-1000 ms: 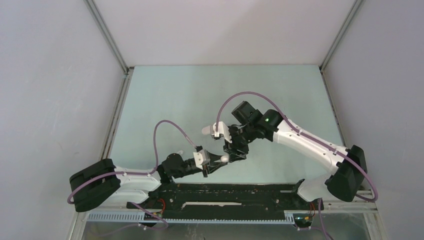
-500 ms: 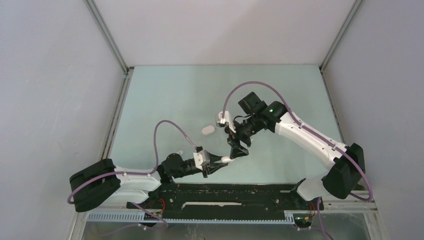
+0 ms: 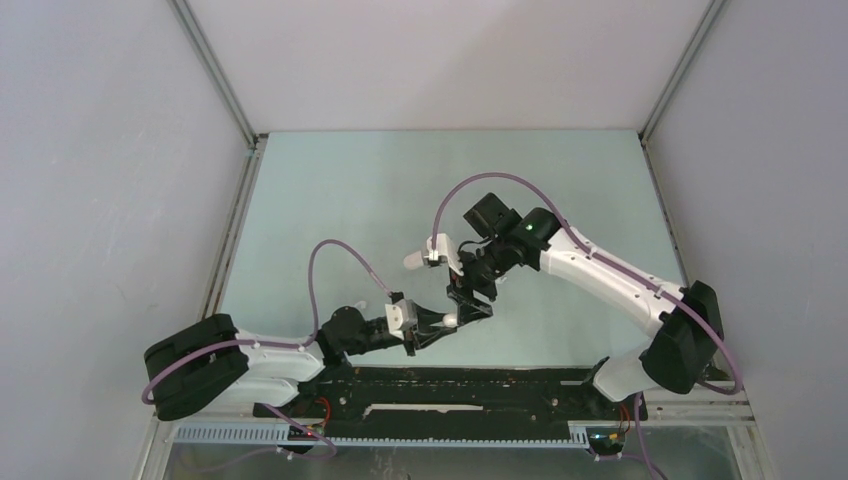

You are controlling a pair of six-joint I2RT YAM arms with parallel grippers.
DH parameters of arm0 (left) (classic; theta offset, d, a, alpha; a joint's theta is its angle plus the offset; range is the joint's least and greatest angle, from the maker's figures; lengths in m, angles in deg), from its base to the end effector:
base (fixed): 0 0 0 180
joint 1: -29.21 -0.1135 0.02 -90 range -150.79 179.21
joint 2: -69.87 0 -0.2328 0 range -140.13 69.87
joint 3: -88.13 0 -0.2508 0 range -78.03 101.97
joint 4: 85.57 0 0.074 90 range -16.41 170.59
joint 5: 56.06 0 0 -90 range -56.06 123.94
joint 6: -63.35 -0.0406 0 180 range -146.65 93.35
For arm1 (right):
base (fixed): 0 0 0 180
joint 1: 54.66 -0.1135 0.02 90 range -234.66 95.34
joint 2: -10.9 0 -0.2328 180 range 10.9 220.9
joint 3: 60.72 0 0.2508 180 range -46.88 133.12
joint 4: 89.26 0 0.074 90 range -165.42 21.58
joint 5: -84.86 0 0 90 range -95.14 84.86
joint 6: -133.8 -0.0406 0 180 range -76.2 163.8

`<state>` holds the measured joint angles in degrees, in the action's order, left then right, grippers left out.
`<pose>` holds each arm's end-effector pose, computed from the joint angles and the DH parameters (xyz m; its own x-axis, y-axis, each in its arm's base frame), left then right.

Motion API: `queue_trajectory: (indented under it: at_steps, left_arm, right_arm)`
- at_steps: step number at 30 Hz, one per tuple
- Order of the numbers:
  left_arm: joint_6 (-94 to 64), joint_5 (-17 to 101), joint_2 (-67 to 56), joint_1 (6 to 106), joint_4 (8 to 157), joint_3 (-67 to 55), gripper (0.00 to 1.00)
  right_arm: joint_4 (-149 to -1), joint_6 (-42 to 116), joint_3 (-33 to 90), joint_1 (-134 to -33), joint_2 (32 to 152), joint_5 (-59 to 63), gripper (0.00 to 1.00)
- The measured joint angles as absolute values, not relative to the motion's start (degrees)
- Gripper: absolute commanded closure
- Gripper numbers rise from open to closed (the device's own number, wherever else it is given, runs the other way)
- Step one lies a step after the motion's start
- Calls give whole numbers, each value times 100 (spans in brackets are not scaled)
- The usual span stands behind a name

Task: Insert the wireless bluetooth earbuds into the charging case
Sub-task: Open the charging case, then pick up the earbud from the center of the board.

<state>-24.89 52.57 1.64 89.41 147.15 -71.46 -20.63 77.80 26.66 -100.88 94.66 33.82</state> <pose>0.0952 -0.1923 0.1535 0.0123 -0.0801 -0.9967 0.9813 0.1924 -0.0033 0.1819 0.2268 0.2651 -0.1032 -0.7361 -0.6689 -0.9685 -0.0789 0.2362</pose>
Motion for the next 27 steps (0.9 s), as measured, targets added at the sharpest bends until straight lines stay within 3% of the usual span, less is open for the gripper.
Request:
queue_trajectory:
  at_steps: [18, 27]
  left_arm:
    - [-2450, 5274, 122, 8893, 14818, -7170, 100]
    - [-2360, 5255, 120, 8898, 14862, -7170, 100]
  right_arm:
    - [-2017, 7367, 3066, -8781, 9794, 4512, 37]
    - [-2725, 7417, 2306, -7946, 9755, 3729, 62]
